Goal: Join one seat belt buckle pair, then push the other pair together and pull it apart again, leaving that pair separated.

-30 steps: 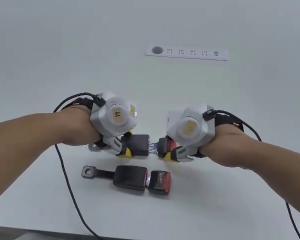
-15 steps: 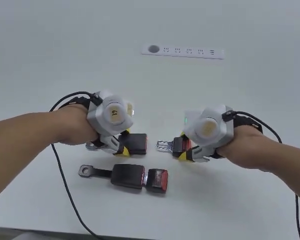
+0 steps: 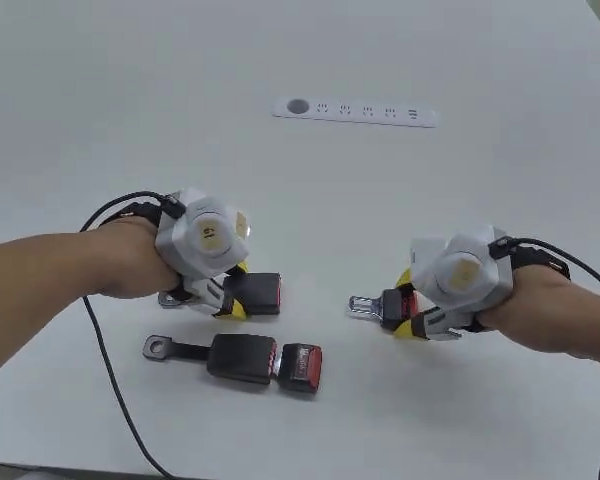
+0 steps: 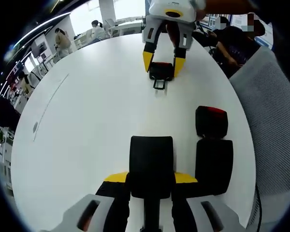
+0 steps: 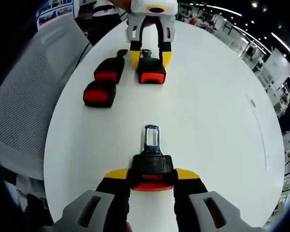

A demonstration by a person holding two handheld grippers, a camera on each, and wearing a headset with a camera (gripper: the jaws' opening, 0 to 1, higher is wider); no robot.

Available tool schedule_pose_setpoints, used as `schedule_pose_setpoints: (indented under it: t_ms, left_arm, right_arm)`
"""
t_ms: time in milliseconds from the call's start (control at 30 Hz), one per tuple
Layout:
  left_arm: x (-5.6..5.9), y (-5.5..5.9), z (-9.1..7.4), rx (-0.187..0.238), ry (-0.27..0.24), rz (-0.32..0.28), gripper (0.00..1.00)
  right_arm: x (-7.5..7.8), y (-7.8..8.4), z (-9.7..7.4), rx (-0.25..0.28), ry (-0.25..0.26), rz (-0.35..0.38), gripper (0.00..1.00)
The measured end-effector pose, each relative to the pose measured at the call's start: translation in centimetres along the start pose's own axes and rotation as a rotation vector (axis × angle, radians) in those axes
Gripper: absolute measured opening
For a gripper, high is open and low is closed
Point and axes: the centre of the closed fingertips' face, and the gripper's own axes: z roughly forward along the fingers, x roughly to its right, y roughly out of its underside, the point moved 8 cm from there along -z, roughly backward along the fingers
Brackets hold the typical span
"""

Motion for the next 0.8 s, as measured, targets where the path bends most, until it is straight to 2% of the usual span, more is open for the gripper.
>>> schedule_pose_setpoints:
  t_ms: [200, 300, 467, 567, 700, 767, 800]
  left_arm:
    - [0.03, 0.0, -0.01, 0.001, -0.002, -0.001, 0.33]
    - [0.07, -0.02, 0.0, 0.001, -0.003, -0.003, 0.33]
    - [0.11, -0.25, 0.08, -0.02, -0.005, 0.011, 0.33]
    - [0.15, -0.25, 0.06, -0.023, -0.012, 0.028, 0.34]
    - [0.27, -0.33, 0.03, -0.031, -0.026, 0.031, 0.34]
    - [0.45, -0.5, -0.04, -0.022, -0.03, 0.073, 0.34]
    - [0.51, -0.57, -0.09, -0.021, -0.032, 0.07, 0.34]
  right_arm:
    - [0.07, 0.84, -0.24, -0.013, -0.01, 0.016, 0.32]
    - [0.15, 0.89, -0.25, -0.016, -0.017, 0.053, 0.32]
    - [0.22, 0.87, -0.17, -0.025, -0.027, 0.059, 0.33]
    - [0.26, 0.93, -0.32, -0.029, -0.012, 0.068, 0.37]
    - [0.04, 0.76, -0.38, -0.032, 0.004, 0.062, 0.37]
    - [0.08, 0.75, -0.41, -0.037, 0.025, 0.062, 0.38]
    - [0.02, 0.74, -0.44, -0.041, 0.029, 0.064, 0.38]
